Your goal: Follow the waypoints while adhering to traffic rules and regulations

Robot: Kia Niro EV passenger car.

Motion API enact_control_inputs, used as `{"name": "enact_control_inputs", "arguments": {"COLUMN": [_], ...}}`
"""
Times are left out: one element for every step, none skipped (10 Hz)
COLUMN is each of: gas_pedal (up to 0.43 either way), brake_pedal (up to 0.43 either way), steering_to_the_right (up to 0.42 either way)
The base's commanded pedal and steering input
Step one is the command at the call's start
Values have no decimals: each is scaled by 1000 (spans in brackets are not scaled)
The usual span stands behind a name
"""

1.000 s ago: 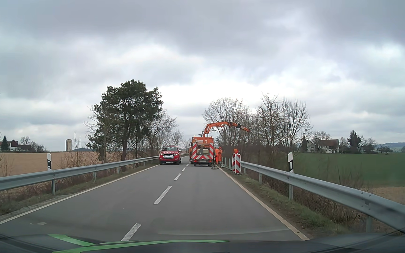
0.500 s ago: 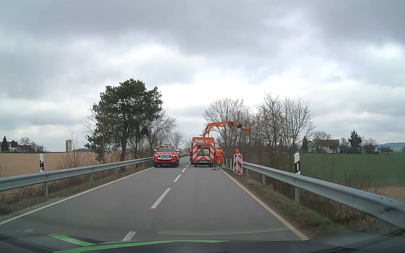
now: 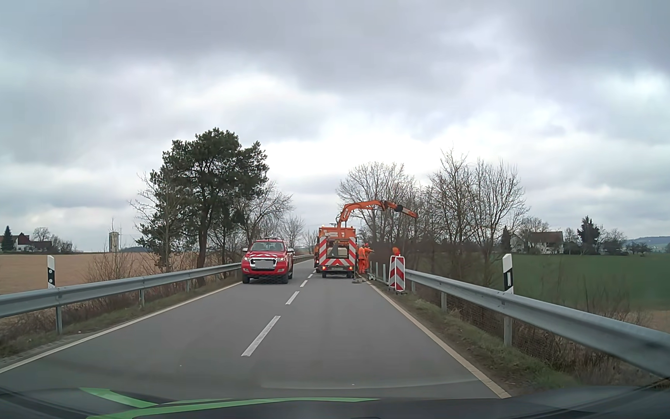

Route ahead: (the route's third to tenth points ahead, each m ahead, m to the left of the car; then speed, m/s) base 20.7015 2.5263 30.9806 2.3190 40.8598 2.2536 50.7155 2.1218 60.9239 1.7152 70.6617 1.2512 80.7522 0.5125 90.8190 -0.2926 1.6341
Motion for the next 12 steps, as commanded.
{"name": "enact_control_inputs", "arguments": {"gas_pedal": [130, 130, 130, 130, 130, 130, 138, 150, 157, 157, 169, 177], "brake_pedal": [0, 0, 0, 0, 0, 0, 0, 0, 0, 0, 0, 0], "steering_to_the_right": [-6, -3, 5, 11, 17, 20, 21, 21, 21, 21, 19, 16]}}
